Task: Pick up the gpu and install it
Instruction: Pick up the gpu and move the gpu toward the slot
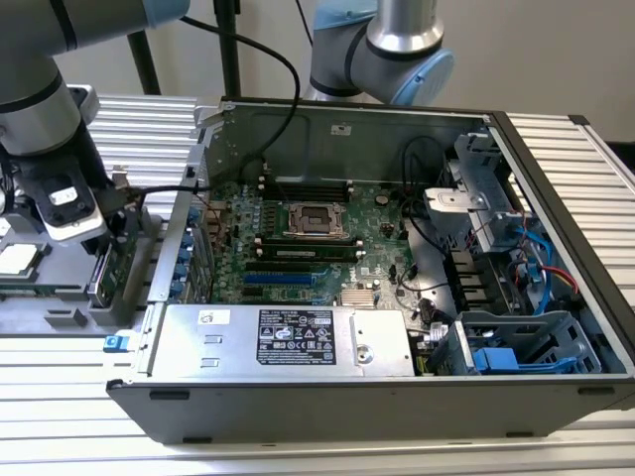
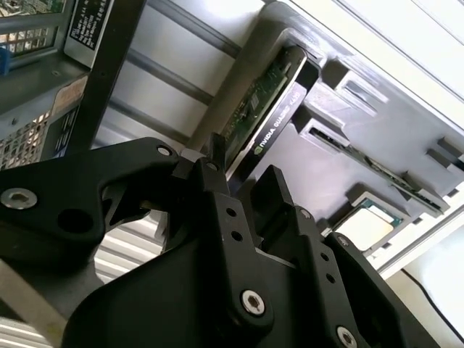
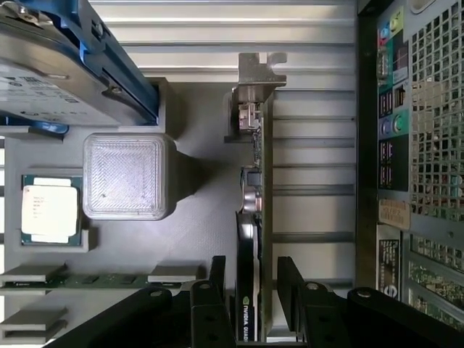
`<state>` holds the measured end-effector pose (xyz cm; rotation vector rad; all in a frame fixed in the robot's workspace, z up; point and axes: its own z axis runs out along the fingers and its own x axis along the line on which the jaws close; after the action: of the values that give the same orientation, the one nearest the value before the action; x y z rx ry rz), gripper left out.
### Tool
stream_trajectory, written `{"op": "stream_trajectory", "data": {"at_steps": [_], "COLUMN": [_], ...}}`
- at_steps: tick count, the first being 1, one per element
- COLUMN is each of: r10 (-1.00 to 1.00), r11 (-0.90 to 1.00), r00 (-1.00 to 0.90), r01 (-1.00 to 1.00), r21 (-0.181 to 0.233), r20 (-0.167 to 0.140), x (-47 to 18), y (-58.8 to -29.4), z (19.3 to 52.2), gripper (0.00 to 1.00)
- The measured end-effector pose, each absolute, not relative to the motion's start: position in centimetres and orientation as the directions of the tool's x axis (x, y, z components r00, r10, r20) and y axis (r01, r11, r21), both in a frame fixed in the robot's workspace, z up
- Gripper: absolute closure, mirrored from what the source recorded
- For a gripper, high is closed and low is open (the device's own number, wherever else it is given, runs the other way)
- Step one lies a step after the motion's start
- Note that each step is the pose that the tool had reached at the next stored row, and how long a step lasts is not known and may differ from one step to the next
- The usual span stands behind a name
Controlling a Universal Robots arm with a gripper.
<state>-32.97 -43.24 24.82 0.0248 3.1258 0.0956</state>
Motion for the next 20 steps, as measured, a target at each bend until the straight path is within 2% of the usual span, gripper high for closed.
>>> {"op": "stream_trajectory", "data": {"at_steps": [20], "r10": [0.016], "r11": [0.998], "r00": [-1.0], "r01": [0.015], "r21": [0.061], "r20": [-0.014], "x": [-33.0], "y": [-43.2], "z": [23.6], "gripper": [0.0]}}
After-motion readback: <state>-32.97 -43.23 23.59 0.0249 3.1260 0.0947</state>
